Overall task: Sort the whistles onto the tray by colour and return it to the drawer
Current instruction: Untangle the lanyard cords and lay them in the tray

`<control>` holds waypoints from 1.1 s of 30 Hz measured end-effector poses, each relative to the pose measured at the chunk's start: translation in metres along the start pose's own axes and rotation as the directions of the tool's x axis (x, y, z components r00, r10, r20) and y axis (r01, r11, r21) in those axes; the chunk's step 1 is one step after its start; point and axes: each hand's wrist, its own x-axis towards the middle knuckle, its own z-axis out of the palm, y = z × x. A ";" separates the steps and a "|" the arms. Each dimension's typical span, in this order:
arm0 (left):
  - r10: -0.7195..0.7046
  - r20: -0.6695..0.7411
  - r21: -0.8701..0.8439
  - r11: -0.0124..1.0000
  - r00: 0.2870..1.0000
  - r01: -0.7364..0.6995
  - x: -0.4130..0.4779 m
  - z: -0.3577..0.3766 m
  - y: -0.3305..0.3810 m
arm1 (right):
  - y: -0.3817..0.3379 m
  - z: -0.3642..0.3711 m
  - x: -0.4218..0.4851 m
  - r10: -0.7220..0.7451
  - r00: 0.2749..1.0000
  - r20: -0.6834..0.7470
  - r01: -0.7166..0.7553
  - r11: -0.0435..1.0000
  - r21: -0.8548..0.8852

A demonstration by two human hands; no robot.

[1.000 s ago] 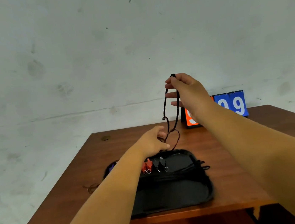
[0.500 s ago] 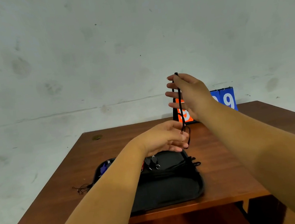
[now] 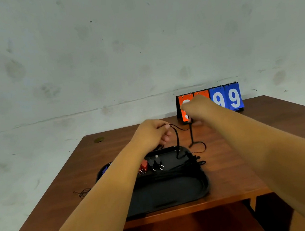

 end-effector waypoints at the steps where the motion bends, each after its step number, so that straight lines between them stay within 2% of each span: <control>1: 0.032 -0.034 0.085 0.996 0.999 -0.029 -0.003 -0.006 0.004 | 0.007 0.003 -0.001 0.021 0.999 0.039 -0.013 0.984 -0.180; 2: 0.063 -0.069 0.147 0.988 0.996 -0.052 -0.007 -0.012 0.008 | 0.014 0.007 -0.001 0.039 0.997 0.069 -0.018 0.961 -0.278; 4: 0.129 -0.124 0.181 0.978 0.984 -0.106 -0.014 -0.023 0.017 | 0.025 0.014 -0.002 0.050 0.996 0.072 -0.023 0.940 -0.340; 7: 0.187 -0.175 0.137 0.977 0.967 -0.164 -0.023 -0.034 0.026 | 0.029 0.023 -0.009 -0.059 0.997 0.041 0.070 0.928 -0.367; 8: 0.202 -0.189 0.143 0.974 0.961 -0.177 -0.025 -0.036 0.028 | 0.029 0.026 -0.010 -0.108 0.993 0.054 0.119 0.946 -0.300; 10: 0.217 -0.218 0.156 0.970 0.952 -0.186 -0.027 -0.042 0.030 | 0.025 0.033 -0.020 -0.204 0.973 0.107 0.209 0.977 -0.039; 12: 0.214 -0.240 0.141 0.973 0.947 -0.184 -0.029 -0.046 0.030 | 0.021 0.041 -0.034 -0.277 0.944 0.177 0.248 0.954 0.171; 14: 0.201 -0.252 0.110 0.978 0.947 -0.178 -0.032 -0.050 0.030 | 0.018 0.051 -0.042 -0.350 0.916 0.197 0.310 0.928 0.207; 18: 0.175 -0.292 0.026 0.984 0.940 -0.175 -0.041 -0.060 0.029 | 0.018 0.066 -0.047 -0.405 0.907 0.121 0.372 0.901 0.224; 24: 0.012 -0.325 -0.118 0.992 0.946 -0.053 -0.053 -0.086 0.000 | 0.044 0.065 -0.033 -0.408 0.893 0.192 0.385 0.911 0.147; 26: -0.036 -0.339 -0.134 0.991 0.940 -0.010 -0.063 -0.094 -0.015 | 0.054 0.061 -0.029 -0.405 0.893 0.199 0.402 0.914 0.055; 29: -0.108 -0.350 -0.126 0.990 0.931 0.067 -0.079 -0.107 -0.043 | 0.068 0.053 -0.027 -0.409 0.882 0.235 0.435 0.898 -0.066; 33: -0.150 -0.389 -0.054 0.989 0.909 0.140 -0.101 -0.122 -0.075 | 0.080 0.044 -0.028 -0.422 0.867 0.265 0.454 0.888 -0.071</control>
